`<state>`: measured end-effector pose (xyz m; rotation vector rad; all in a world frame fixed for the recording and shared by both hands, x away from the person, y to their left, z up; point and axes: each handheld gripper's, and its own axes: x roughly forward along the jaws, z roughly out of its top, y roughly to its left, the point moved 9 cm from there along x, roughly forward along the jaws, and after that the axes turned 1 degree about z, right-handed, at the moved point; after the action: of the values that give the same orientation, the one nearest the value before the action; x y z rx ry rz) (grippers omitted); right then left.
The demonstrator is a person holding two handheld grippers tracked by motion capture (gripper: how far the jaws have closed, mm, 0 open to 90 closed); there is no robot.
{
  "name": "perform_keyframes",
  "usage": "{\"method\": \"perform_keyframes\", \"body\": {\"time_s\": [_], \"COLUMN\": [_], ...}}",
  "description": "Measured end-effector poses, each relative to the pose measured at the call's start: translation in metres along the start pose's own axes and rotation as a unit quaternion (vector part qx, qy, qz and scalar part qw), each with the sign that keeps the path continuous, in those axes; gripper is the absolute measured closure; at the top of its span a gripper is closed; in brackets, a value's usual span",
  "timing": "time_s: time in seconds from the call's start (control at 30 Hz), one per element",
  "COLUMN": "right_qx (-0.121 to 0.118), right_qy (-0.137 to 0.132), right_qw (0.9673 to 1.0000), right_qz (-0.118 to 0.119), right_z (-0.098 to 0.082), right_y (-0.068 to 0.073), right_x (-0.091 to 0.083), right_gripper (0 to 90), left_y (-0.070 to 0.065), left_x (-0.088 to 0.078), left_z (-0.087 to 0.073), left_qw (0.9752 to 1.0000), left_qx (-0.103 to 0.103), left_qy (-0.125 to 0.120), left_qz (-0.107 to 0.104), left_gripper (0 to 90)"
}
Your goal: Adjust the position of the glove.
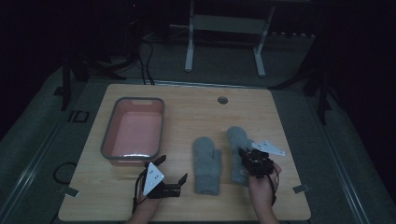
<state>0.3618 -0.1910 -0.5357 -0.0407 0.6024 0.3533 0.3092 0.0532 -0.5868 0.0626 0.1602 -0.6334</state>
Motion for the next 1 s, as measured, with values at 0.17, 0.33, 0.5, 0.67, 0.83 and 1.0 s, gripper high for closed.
{"method": "perform_keyframes", "body": {"time_s": [0.17, 0.33, 0.5, 0.67, 0.83, 1.0], "right_qx": [0.01, 0.017, 0.008, 0.017, 0.01, 0.005], "right_qy": [0.006, 0.01, 0.025, 0.042, 0.052, 0.08], "right_qw": [0.9995, 0.999, 0.9988, 0.9981, 0.9979, 0.9961], "right_qz": [0.028, 0.04, 0.042, 0.04, 0.037, 0.035], "right_z": [0.005, 0.008, 0.003, -0.007, -0.013, -0.025], "right_y": [0.034, 0.059, 0.081, 0.092, 0.101, 0.102], "right_x": [0.006, 0.015, 0.026, 0.035, 0.045, 0.06], "right_gripper": [80.9, 80.7, 80.7, 80.6, 78.6, 69.2], "left_y": [0.0, 0.001, 0.001, 0.003, 0.002, 0.002], "left_x": [0.0, 0.0, 0.0, -0.001, -0.002, -0.001], "left_z": [0.0, 0.0, 0.001, 0.003, 0.004, 0.003], "left_qw": [1.0, 1.0, 0.9999, 0.9998, 0.9997, 0.9998], "left_qx": [-0.002, -0.004, -0.011, -0.019, -0.021, -0.017], "left_qy": [0.0, 0.0, -0.004, -0.008, -0.011, -0.001], "left_qz": [0.002, 0.001, -0.003, -0.004, -0.011, -0.008], "left_gripper": [0.7, 0.7, 0.7, 0.7, 0.7, 0.7]}}
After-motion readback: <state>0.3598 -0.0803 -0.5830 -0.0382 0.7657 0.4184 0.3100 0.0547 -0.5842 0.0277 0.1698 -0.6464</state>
